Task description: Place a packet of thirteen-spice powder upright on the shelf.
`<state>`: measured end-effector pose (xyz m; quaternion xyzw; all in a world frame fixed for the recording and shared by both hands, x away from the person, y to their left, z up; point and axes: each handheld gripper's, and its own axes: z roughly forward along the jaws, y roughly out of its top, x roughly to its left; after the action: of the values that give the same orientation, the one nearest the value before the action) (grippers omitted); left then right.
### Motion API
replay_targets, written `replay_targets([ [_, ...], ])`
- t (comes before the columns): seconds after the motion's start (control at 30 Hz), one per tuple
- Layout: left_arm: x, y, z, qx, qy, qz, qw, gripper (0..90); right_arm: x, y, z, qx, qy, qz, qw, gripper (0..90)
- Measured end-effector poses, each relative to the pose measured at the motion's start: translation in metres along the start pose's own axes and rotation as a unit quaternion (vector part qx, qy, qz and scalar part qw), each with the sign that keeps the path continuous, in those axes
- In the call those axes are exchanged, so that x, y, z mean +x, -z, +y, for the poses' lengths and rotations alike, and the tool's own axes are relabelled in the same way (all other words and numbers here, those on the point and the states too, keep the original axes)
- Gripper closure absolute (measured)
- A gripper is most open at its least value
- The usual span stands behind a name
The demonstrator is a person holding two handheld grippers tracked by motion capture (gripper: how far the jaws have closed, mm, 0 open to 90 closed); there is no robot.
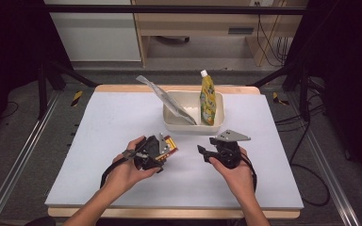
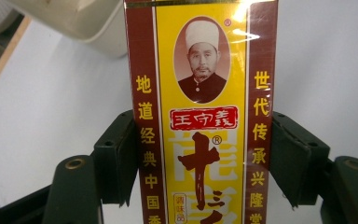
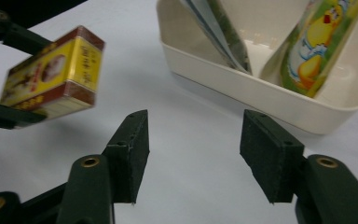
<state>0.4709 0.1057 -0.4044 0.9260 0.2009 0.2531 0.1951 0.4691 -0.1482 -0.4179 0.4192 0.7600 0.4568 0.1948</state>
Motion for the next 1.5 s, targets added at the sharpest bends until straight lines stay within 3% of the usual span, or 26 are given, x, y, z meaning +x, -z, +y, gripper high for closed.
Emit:
replay_targets([
  [0.2, -0.010, -0.008, 0.005, -0.023, -0.019, 0.014, 0.9995, 32.1, 0.004, 0.001, 0.001, 0.001, -0.012, 0.037, 0.9992, 48.2],
  [0.53, -0.021, -0.016, 0.008, -0.046, -0.040, 0.019, 0.9980, 32.1, 0.009, -0.003, 0.006, -0.001, -0.042, 0.115, 0.9924, 45.0],
  [0.77, -0.024, -0.019, 0.010, -0.057, -0.051, 0.024, 0.9968, 32.1, 0.006, -0.017, 0.010, 0.014, -0.062, 0.135, 0.9889, 42.6],
  [0.97, -0.021, -0.025, 0.014, -0.061, -0.056, 0.021, 0.9963, 32.1, -0.001, -0.029, 0.015, 0.029, -0.070, 0.138, 0.9876, 41.3],
  [1.13, -0.019, -0.026, 0.014, -0.066, -0.061, 0.024, 0.9957, 32.1, -0.010, -0.039, 0.019, 0.045, -0.090, 0.158, 0.9823, 40.9],
  [1.5, -0.021, -0.023, 0.014, -0.095, -0.060, 0.025, 0.9933, 32.0, -0.009, -0.046, 0.028, 0.067, -0.101, 0.184, 0.9755, 42.2],
])
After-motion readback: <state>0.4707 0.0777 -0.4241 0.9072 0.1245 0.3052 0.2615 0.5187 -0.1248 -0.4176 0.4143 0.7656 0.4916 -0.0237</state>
